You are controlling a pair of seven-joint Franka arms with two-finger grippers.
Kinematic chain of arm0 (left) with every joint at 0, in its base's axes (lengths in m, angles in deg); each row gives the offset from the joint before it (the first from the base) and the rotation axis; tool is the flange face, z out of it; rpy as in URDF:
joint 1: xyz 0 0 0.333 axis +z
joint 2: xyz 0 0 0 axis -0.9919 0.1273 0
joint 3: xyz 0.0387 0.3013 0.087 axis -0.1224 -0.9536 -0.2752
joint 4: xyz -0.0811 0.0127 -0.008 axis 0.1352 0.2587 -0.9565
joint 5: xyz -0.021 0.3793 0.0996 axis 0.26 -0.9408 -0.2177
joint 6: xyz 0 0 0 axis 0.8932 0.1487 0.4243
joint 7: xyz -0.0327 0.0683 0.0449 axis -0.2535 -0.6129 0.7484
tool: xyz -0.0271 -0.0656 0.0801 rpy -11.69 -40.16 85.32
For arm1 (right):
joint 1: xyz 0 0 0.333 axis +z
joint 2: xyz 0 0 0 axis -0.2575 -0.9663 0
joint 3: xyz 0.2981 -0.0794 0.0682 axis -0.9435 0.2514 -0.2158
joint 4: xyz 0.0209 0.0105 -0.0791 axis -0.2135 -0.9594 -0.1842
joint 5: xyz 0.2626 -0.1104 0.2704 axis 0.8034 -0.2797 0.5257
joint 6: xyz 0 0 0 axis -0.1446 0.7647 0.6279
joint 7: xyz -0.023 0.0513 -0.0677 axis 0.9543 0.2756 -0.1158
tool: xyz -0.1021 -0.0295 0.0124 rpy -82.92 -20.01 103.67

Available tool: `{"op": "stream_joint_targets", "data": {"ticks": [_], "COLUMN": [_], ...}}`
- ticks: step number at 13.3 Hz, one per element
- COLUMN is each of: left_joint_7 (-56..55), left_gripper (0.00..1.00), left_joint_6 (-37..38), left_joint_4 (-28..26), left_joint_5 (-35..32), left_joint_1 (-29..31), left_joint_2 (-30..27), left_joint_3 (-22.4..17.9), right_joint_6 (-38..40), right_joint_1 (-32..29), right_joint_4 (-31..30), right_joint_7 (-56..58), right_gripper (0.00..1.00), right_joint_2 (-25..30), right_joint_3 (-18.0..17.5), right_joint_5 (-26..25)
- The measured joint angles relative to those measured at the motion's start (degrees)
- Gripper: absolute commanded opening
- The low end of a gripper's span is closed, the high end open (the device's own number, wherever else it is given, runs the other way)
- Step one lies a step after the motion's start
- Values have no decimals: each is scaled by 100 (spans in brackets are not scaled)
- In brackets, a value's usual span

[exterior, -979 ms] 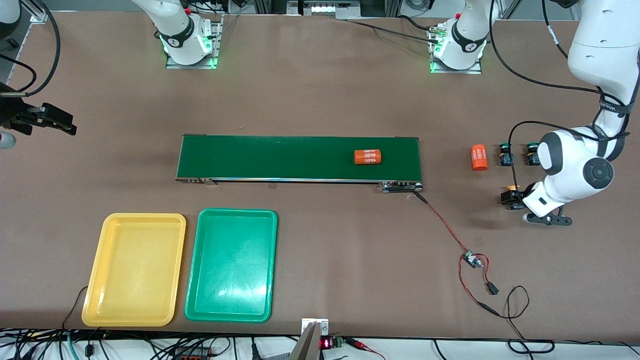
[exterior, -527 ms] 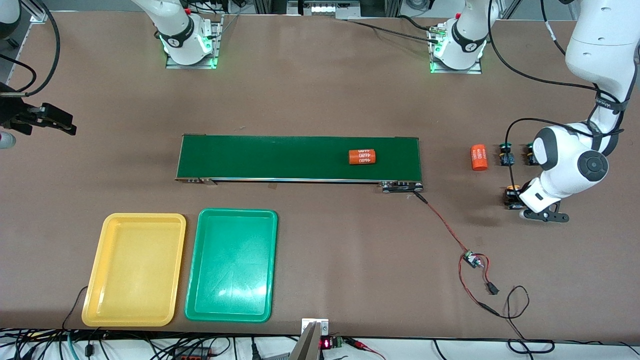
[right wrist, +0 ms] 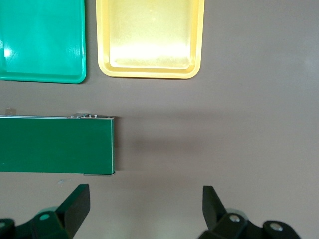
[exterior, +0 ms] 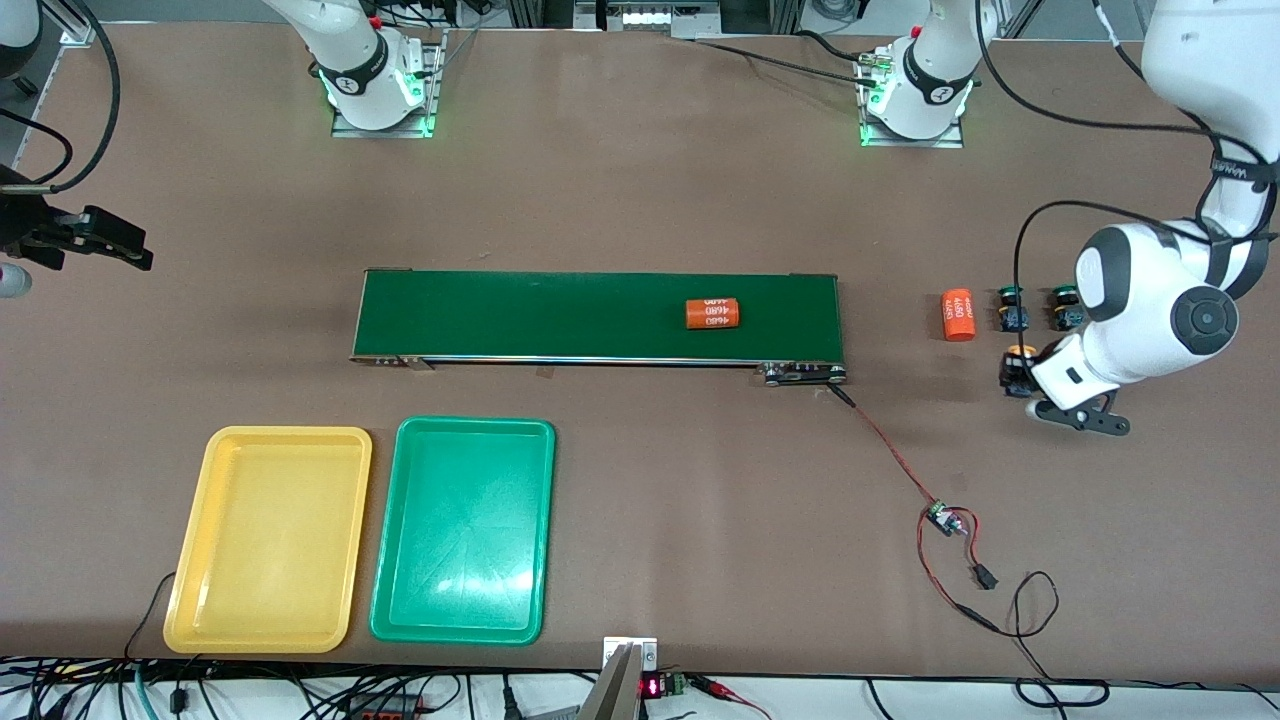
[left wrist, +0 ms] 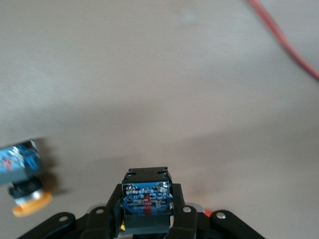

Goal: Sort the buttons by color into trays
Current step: 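Lift the yellow-cap button with the left gripper toward the belt, then lower the yellow-cap button onto the belt and open the left gripper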

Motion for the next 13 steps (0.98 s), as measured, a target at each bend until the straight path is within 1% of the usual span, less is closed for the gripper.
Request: {"op": "stream_joint_targets", "data": {"ticks": [2,3,6,7,10,13], "left_joint_7": [-400,-631,-1572,-1877,-2727,-3441], "left_gripper": [0,0,0,0,0,0], "left_joint_6": [618,810,941,935,804,393], "left_joint_4": [-17,-35,-87,-110,-148,-184], "left_joint_5": [0,1,5,13,22,23], "left_joint_1": [-29,-36,-91,-188,-725,-1196], "left_joint_2": [-352,-481,-639,-639,-640,-592], "left_joint_3": [319,510,1227,1374,1502,1561], "right_joint_6": [7,9,68,91,109,113], "right_joint_1": [0,-1,-3,-3,-4,-4], "right_joint_4": [0,0,0,0,0,0], "right_joint_7": [0,-1,-2,-2,-4,-4], "right_gripper": [100,100,100,100,100,100], "right_joint_2": [0,0,0,0,0,0], "right_joint_3": [0,2,16,18,19,19], "right_joint_5": [0,0,3,3,5,5]}}
